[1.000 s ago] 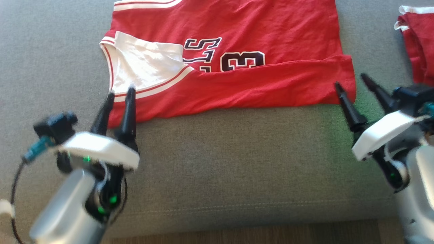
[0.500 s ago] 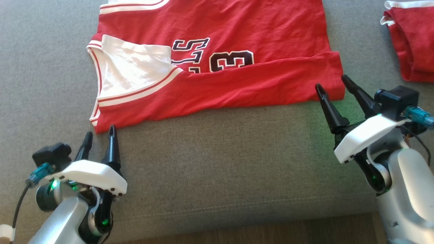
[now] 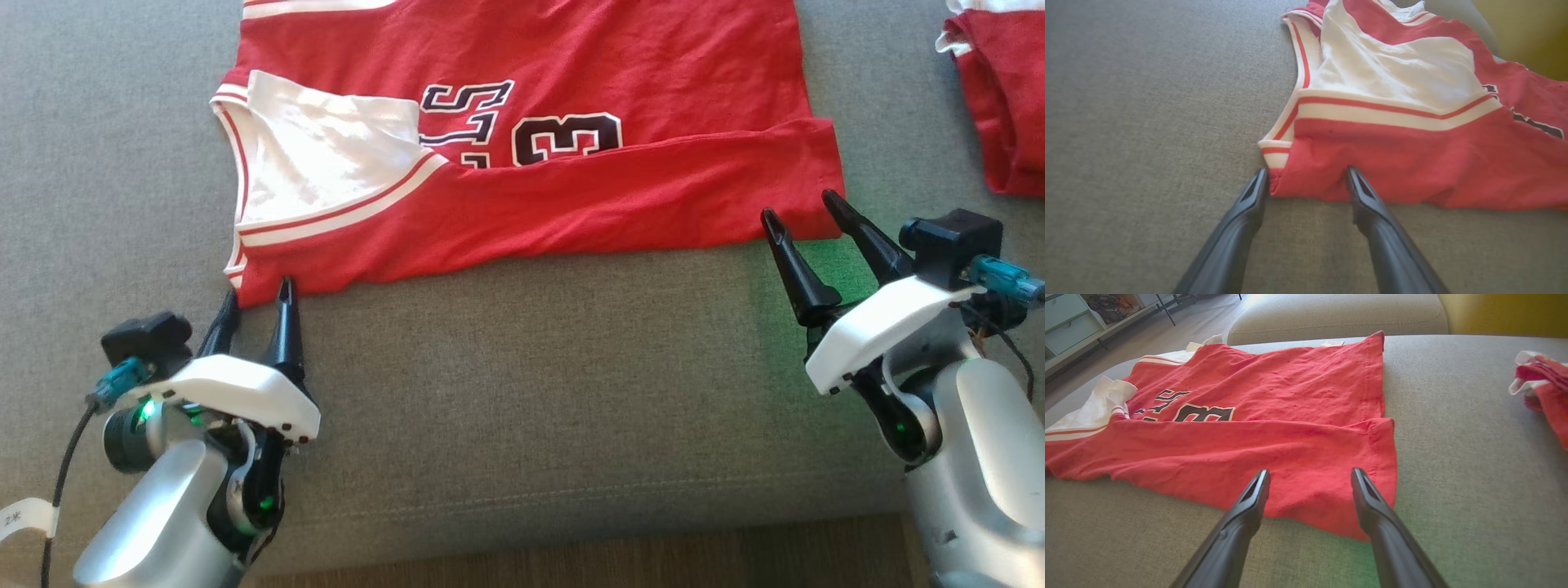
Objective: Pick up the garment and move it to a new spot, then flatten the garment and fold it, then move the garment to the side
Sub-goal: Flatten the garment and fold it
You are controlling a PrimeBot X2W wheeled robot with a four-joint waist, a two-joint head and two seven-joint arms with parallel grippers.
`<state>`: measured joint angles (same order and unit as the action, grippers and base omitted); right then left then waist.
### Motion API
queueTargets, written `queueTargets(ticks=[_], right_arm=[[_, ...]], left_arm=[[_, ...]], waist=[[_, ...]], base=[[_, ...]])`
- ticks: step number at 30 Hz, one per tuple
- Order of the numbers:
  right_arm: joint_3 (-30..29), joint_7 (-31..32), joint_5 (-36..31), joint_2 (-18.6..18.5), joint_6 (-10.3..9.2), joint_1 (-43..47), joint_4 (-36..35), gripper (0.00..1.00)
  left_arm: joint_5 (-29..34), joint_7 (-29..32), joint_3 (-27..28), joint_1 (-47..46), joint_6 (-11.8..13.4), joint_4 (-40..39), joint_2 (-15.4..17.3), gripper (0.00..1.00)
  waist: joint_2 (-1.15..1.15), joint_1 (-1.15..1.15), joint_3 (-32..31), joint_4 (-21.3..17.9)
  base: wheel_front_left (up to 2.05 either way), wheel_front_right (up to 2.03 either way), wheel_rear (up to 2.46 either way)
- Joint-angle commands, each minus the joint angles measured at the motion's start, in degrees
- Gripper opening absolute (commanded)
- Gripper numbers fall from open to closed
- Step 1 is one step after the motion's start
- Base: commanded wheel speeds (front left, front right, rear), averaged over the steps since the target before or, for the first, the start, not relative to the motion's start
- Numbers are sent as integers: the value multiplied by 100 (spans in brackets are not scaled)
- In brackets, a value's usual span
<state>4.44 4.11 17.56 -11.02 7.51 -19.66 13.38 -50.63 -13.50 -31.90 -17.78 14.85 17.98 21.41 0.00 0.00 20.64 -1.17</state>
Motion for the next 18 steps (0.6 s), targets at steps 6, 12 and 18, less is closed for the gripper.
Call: queueTargets(ticks=[6, 12, 18], right_arm=[[-51, 122, -55, 18, -2, -119, -54, 100], [-344, 362, -233, 149, -2, -151, 240, 100], [-695, 565, -644, 294, -2, -209, 539, 100]], left_arm=[[203, -76, 15, -234, -225, 174, 52, 0], [236, -109, 44, -166, -302, 198, 7, 0], [264, -121, 50, -155, -349, 206, -16, 0]], waist=[[0, 0, -37, 40], [0, 0, -103, 85], [0, 0, -133, 157]], base=[[0, 0, 0], [0, 0, 0], [0, 0, 0]])
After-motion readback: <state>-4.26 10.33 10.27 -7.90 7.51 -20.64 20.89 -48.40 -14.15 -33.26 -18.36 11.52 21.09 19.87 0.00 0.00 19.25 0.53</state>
